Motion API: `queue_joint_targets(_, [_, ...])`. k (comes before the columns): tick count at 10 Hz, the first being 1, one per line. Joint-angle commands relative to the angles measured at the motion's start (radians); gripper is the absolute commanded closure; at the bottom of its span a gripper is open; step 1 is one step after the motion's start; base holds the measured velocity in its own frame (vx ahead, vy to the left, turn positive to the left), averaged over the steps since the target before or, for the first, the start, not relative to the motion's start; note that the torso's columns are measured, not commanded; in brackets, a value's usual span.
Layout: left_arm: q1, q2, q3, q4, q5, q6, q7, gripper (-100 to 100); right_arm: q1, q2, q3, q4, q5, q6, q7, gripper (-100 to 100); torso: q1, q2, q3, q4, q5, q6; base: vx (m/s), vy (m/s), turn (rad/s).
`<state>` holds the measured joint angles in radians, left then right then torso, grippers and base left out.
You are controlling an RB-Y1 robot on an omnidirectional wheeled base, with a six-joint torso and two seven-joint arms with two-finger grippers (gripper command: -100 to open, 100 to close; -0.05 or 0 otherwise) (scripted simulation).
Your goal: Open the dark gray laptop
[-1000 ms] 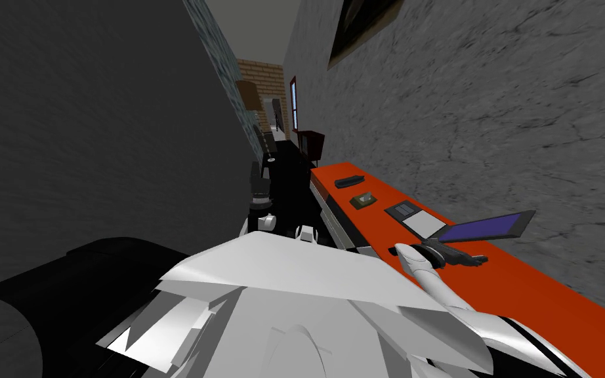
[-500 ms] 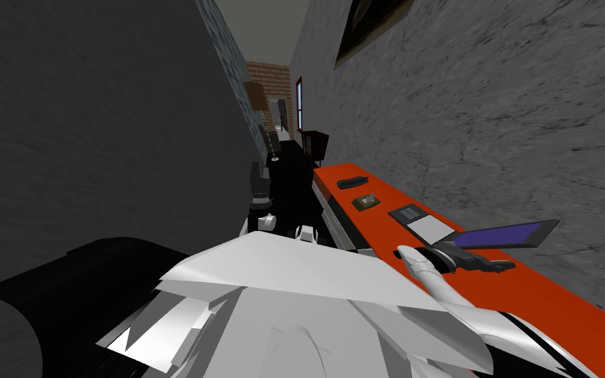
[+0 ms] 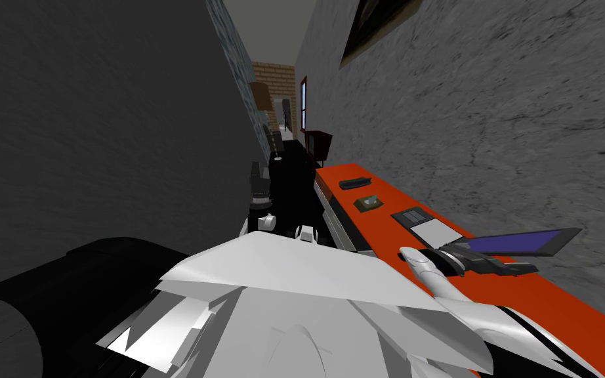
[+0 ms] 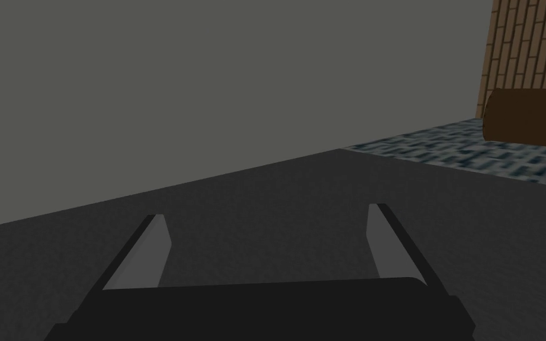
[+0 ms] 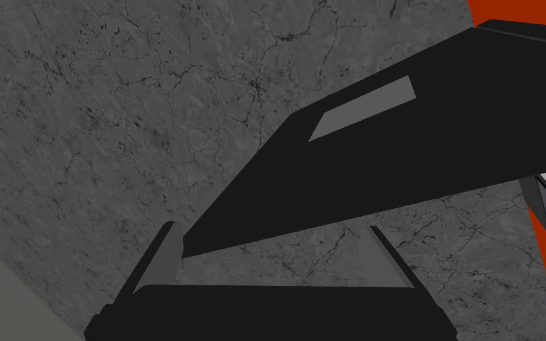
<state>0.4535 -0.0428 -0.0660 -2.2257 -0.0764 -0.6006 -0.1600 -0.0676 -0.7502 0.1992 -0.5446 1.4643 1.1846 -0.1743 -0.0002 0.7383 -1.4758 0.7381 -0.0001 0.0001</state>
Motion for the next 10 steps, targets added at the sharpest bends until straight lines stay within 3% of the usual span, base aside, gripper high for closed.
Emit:
queue_joint_targets(1, [0.0, 0.0, 0.0, 0.0, 0.0, 0.0, 0.0, 0, -0.012, -0.004, 0.006, 0.028, 0.012, 0.013, -0.005, -100, 0.0, 0.0, 0.0, 0.0, 0.0, 0.0, -0.008, -0.009, 0.011])
queue_joint_targets(2, [0.0, 0.0, 0.0, 0.0, 0.0, 0.0, 0.0, 0, -0.023, -0.032, 0.002, 0.032, 0.004, -0.012, -0.001, -100, 0.001, -0.001, 0.0, 0.0, 0.0, 0.0, -0.002, -0.027, 0.007])
queue_joint_targets(4, [0.0, 0.0, 0.0, 0.0, 0.0, 0.0, 0.0, 0, -0.029, -0.027, 0.005, 0.045, 0.007, -0.009, -0.011, -100, -0.001, -0.001, -0.001, 0.0, 0.0, 0.0, 0.008, -0.027, 0.006])
queue_joint_targets(5, [0.0, 0.0, 0.0, 0.0, 0.0, 0.0, 0.0, 0, -0.027, -0.028, 0.004, 0.041, 0.006, -0.01, -0.007, 100, 0.001, -0.001, 0.0, 0.0, 0.0, 0.0, 0.0, -0.005, -0.013])
queue_joint_targets(6, [0.0, 0.0, 0.0, 0.0, 0.0, 0.0, 0.0, 0, 0.003, -0.037, 0.027, 0.067, 0.037, -0.004, 0.029, 100, 0.001, -0.001, 0.0, -0.001, -0.001, -0.001, 0.094, 0.042, 0.06])
queue_joint_targets(10, [0.0, 0.0, 0.0, 0.0, 0.0, 0.0, 0.0, 0, 0.033, -0.045, 0.05, 0.092, 0.069, 0.001, 0.066, 100, -0.008, -0.004, -0.002, -0.004, -0.005, 0.001, 0.102, 0.03, 0.021])
